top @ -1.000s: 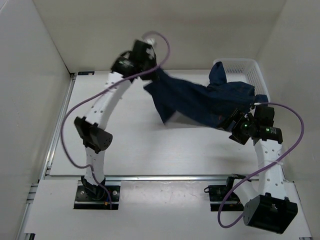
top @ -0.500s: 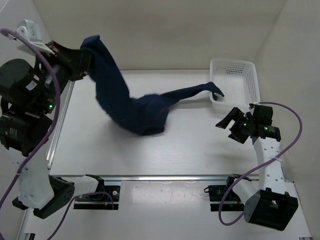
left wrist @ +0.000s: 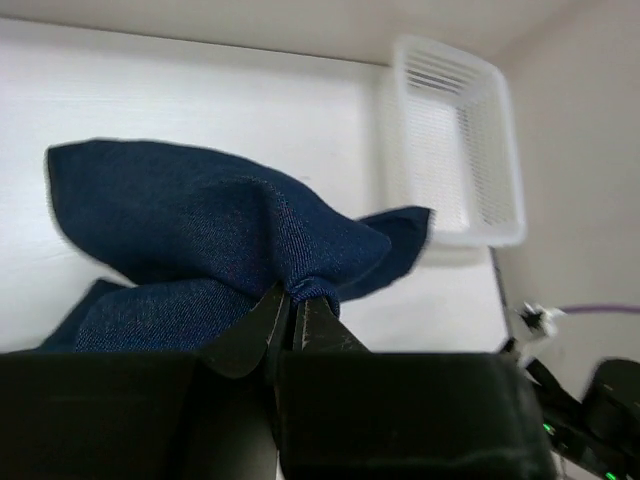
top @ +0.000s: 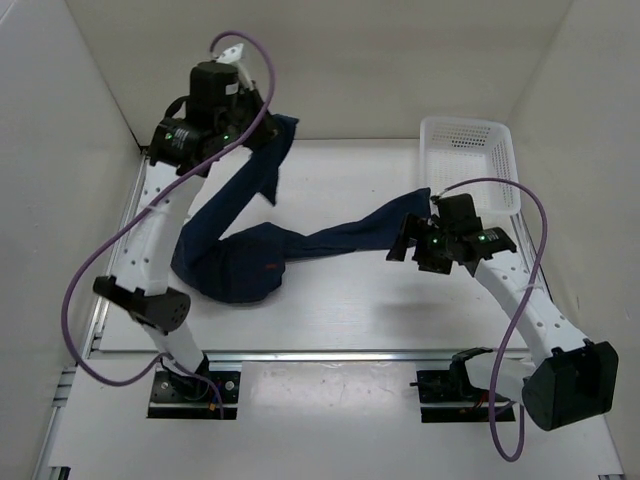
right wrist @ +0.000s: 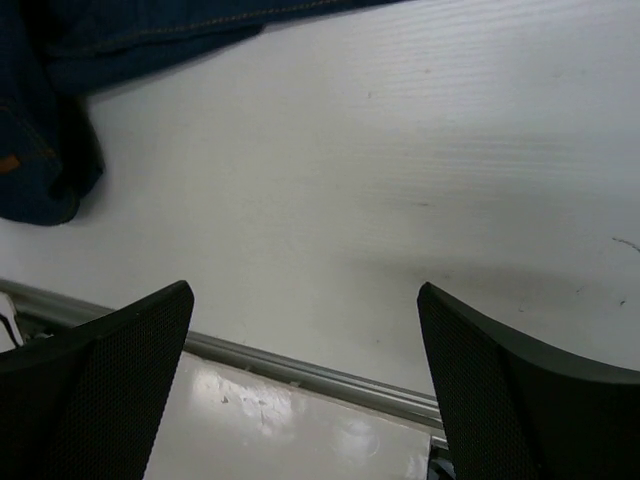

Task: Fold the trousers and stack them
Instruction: Flatten the trousers out

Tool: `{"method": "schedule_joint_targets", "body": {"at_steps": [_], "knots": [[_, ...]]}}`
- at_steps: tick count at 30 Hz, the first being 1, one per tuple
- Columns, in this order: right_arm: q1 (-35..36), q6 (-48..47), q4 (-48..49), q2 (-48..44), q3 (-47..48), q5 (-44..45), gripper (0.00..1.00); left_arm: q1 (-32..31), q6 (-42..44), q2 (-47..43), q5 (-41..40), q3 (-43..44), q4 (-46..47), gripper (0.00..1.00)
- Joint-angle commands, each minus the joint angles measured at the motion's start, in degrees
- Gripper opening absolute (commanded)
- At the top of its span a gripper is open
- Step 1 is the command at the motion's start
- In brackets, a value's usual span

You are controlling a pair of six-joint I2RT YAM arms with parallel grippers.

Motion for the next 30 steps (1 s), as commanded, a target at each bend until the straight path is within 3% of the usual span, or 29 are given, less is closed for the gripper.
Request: {"method": "schedule_joint_targets", "body": {"at_steps": [1, 4, 5, 6, 7, 9, 13, 14, 18, 22, 24, 27, 30], "knots": [[0.0, 2.91, 1.93, -3.19, 1.79, 6.41, 0.97, -4.48, -0.89, 2.59, 8.96, 10.0, 0.41, 0.1], [-2.63, 2.91, 0.36, -6.87, 0.48, 7.47, 0.99, -8.08, -0.1, 10.33, 14.67, 20.0, -1.26, 0.1], [-3.51, 2.91, -0.78, -7.94, -0.13, 7.47, 0.99, -8.61, 0.94, 12.34, 15.38, 21.61, -1.96, 0.19], [-5.17, 2.3, -0.79, -8.9, -0.14, 7.47, 0.99, -8.62, 1.47, 12.36, 14.26, 22.41, -3.1, 0.48], [-6.06, 2.29, -1.84, -10.74, -1.01, 7.47, 0.99, -8.01, 1.48, 11.67, 11.98, 21.46, -3.81, 0.99], [-8.34, 1.16, -3.6, -12.42, -2.59, 7.47, 1.0, -5.47, 2.01, 6.58, 8.11, 16.65, -3.81, 1.0], [-10.64, 0.1, -5.19, -16.02, -6.45, 5.29, 1.0, 9.0, -0.09, -4.49, 2.05, -1.8, -3.29, 1.0], [-11.42, 0.1, -5.19, -16.03, -6.47, 4.67, 1.0, 11.48, -1.06, -6.6, 0.63, -10.71, -3.29, 1.0], [-11.96, -0.95, -3.97, -14.9, -7.17, 2.21, 1.0, 22.04, -5.99, -13.47, -2.36, -30.72, -5.57, 0.99], [-11.96, -1.49, -2.56, -12.44, -6.03, 0.1, 1.0, 22.67, -7.12, -17.68, -4.3, -43.56, -6.27, 0.99], [-11.96, -2.01, -1.85, -11.47, -5.51, -0.69, 1.0, 22.67, -9.67, -18.74, -1.24, -50.74, -5.06, 0.99], [-11.96, -2.01, -0.44, -9.36, -5.5, -2.01, 1.0, 20.58, -11.17, -20.51, 2.72, -59.46, 6.35, 0.99], [-11.96, -2.54, -1.05, -9.35, -4.36, -2.72, 1.0, 19.95, -9.96, -15.43, 4.82, -59.33, 9.11, 0.95]]}}
